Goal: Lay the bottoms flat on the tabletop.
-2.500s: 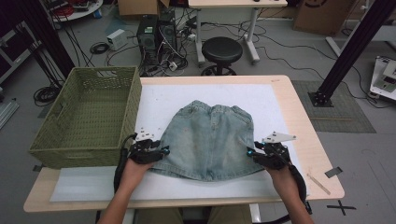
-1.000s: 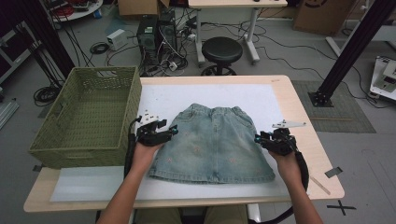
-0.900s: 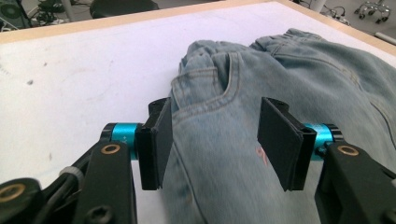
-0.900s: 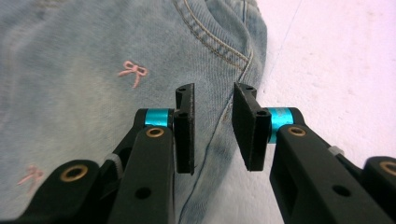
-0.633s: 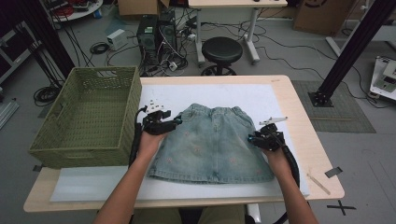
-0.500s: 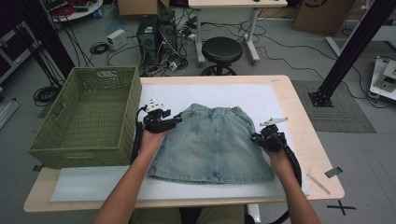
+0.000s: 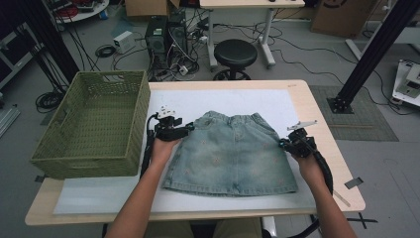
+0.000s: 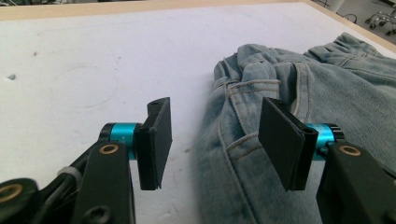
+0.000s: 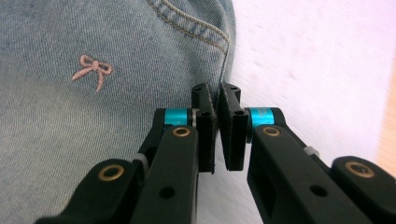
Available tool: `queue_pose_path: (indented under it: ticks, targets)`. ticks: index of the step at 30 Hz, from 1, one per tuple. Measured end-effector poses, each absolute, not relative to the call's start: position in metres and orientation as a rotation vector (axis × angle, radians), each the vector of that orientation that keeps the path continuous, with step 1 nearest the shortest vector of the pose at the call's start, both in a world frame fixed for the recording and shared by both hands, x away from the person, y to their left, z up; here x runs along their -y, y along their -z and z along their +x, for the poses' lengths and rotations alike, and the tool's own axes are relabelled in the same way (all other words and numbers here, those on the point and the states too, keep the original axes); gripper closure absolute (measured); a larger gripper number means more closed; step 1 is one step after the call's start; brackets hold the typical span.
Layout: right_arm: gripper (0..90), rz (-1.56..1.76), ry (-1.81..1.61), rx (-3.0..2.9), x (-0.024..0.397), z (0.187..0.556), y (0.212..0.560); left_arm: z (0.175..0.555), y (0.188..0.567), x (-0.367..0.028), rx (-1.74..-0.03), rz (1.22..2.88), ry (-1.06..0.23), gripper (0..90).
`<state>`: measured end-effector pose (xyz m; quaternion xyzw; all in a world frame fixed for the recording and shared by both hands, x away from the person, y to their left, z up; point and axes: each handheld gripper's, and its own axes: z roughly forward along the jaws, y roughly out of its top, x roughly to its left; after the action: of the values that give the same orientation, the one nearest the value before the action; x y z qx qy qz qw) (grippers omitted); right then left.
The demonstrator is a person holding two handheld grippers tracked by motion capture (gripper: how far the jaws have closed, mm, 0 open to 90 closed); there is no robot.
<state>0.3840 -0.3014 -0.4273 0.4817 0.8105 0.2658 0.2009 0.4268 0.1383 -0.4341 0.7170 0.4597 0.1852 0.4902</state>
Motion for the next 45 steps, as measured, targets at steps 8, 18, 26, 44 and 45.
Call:
queue_pose_path:
  ticks: [8, 18, 26, 44, 45]
  targets:
    - [70.4, 1.394, -0.836, -2.208, 0.309, 0.378, 0.431, 0.433, 0.437, -0.132, -1.127, 1.725, -0.409, 44.1]
    - [48.9, 1.444, -1.017, -2.124, 0.314, 0.383, 0.418, 0.434, 0.450, -0.109, -1.115, 1.941, -0.375, 70.9]
    - [52.6, 1.530, -0.871, -2.192, 0.294, 0.401, 0.441, 0.413, 0.446, -0.119, -1.113, 1.892, -0.396, 80.3]
    - [85.3, 1.362, -0.836, -2.318, 0.290, 0.369, 0.432, 0.379, 0.442, -0.141, -1.080, 1.888, -0.349, 75.5]
    - [84.3, 1.346, -0.847, -2.319, 0.291, 0.370, 0.431, 0.382, 0.441, -0.142, -1.080, 1.883, -0.351, 69.4]
